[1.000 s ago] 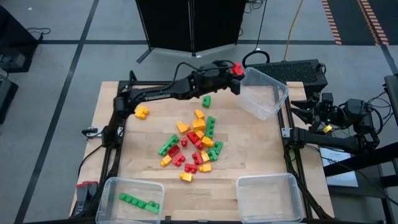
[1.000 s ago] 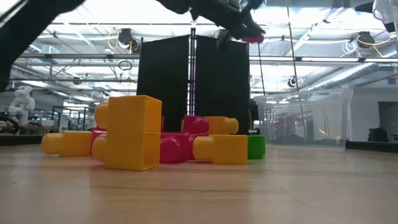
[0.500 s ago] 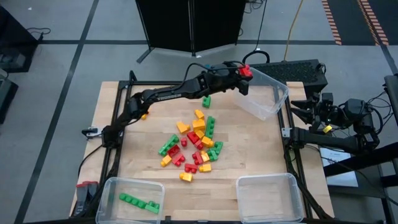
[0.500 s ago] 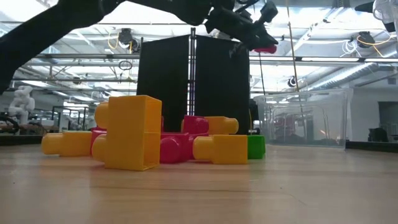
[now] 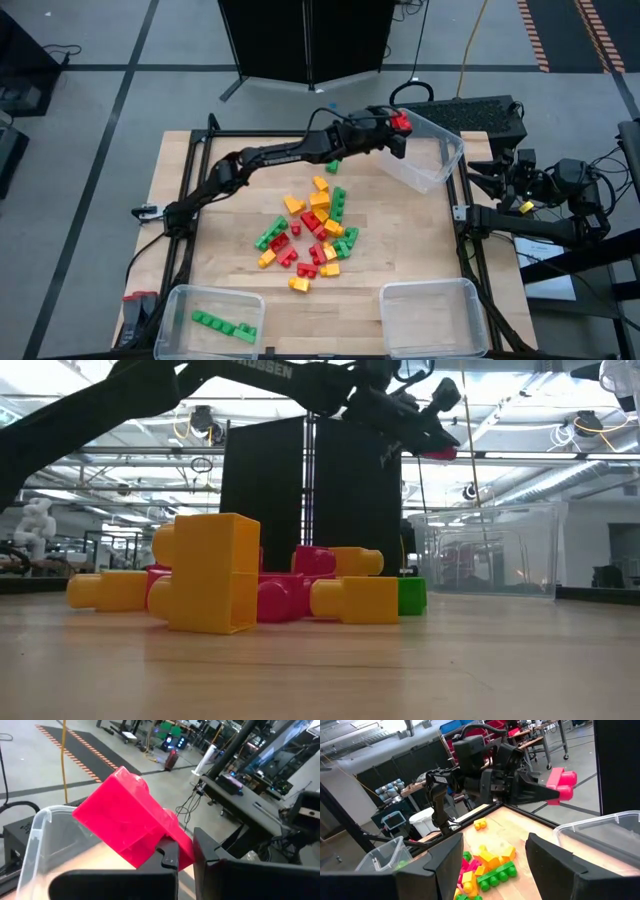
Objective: Sort blocks
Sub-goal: Put the red game piece into the top transparent bin
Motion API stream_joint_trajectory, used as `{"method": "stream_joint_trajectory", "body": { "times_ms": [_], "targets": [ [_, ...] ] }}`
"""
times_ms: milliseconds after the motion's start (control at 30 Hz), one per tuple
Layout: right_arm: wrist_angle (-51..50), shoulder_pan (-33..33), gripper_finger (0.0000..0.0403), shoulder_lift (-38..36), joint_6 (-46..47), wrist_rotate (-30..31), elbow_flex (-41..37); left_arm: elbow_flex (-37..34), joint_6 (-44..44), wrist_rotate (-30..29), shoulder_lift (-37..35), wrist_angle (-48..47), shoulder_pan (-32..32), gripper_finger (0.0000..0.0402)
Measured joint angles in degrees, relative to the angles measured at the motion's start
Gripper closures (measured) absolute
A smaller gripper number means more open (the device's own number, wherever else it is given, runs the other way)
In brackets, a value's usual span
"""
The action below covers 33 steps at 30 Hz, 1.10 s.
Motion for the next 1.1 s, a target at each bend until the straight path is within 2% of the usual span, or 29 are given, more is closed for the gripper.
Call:
{"method": "stream_joint_trajectory", "body": {
  "times_ms": [167,300,433,667,767,1100],
  "targets": [
    [0.0,0.0,0.0195,0.0,0.1,0.1,0.0,0.0,0.2,1.5,0.8,0.0,0.0,0.0401],
    [0.0,0.0,0.0195,0.0,0.4,0.1,0.0,0.0,6.0,1.4,1.0,0.0,-0.6,0.0398],
    [0.0,0.0,0.0195,0.0,0.6,0.1,0.0,0.0,10.3,0.9,1.0,2.0,-1.1,0.0367],
    [0.0,0.0,0.0195,0.0,0.6,0.0,0.0,0.0,11.9,0.5,1.0,2.5,-0.8,0.0280],
    [0.0,0.0,0.0195,0.0,0.6,-0.2,0.0,0.0,11.9,-0.4,1.0,2.7,-0.8,0.0255],
    [0.0,0.0,0.0195,0.0,0.6,-0.2,0.0,0.0,10.0,-0.9,0.9,0.3,0.4,0.0242]
  ]
}}
